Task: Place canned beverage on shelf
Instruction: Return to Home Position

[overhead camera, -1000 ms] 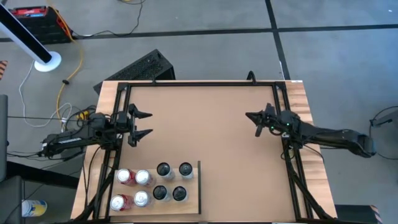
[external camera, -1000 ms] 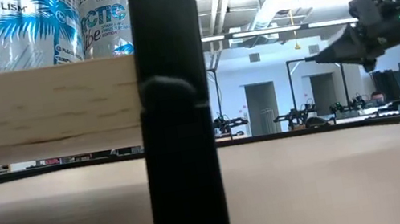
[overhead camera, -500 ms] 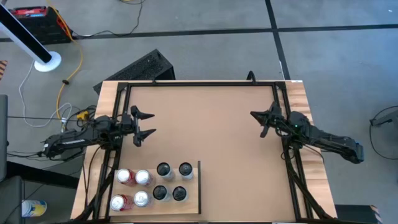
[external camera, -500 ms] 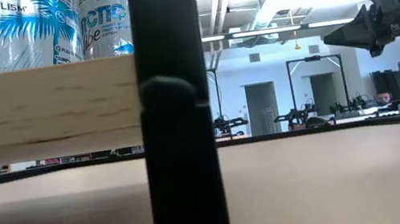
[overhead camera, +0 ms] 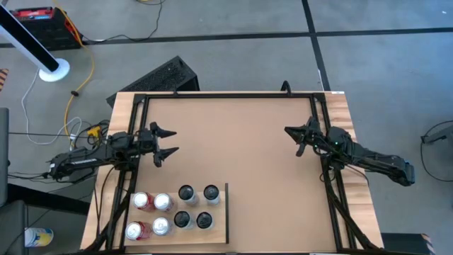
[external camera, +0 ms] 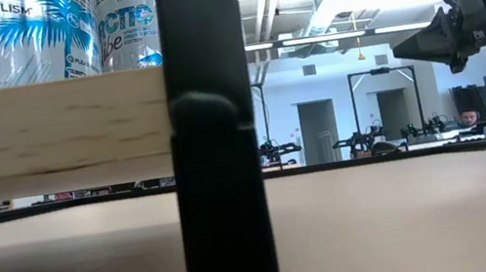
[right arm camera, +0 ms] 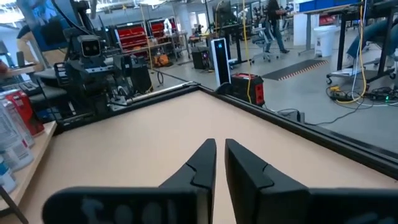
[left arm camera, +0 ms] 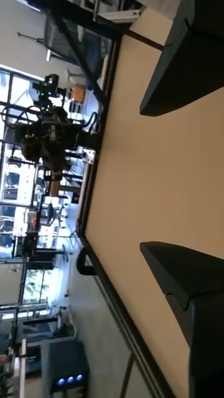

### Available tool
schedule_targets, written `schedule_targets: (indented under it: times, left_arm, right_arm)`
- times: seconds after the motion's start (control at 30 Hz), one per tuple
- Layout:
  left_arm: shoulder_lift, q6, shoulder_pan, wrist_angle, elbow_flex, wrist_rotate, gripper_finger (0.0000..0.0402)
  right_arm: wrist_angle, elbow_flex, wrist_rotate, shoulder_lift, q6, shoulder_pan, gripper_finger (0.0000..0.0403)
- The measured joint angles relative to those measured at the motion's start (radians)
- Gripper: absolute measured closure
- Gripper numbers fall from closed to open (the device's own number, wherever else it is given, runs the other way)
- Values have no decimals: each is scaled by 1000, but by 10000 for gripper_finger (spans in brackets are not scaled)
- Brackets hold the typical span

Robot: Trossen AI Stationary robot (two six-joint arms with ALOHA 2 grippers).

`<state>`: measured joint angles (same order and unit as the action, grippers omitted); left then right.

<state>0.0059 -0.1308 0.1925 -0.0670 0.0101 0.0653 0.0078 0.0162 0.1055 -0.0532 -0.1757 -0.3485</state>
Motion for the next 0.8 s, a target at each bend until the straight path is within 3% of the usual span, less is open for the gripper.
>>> schedule_targets:
  times: [0.8]
  left_arm:
    - [1, -8, 0, 29, -3, -1, 70]
  right_arm:
    - [0, 0, 0, 0, 0, 0, 341]
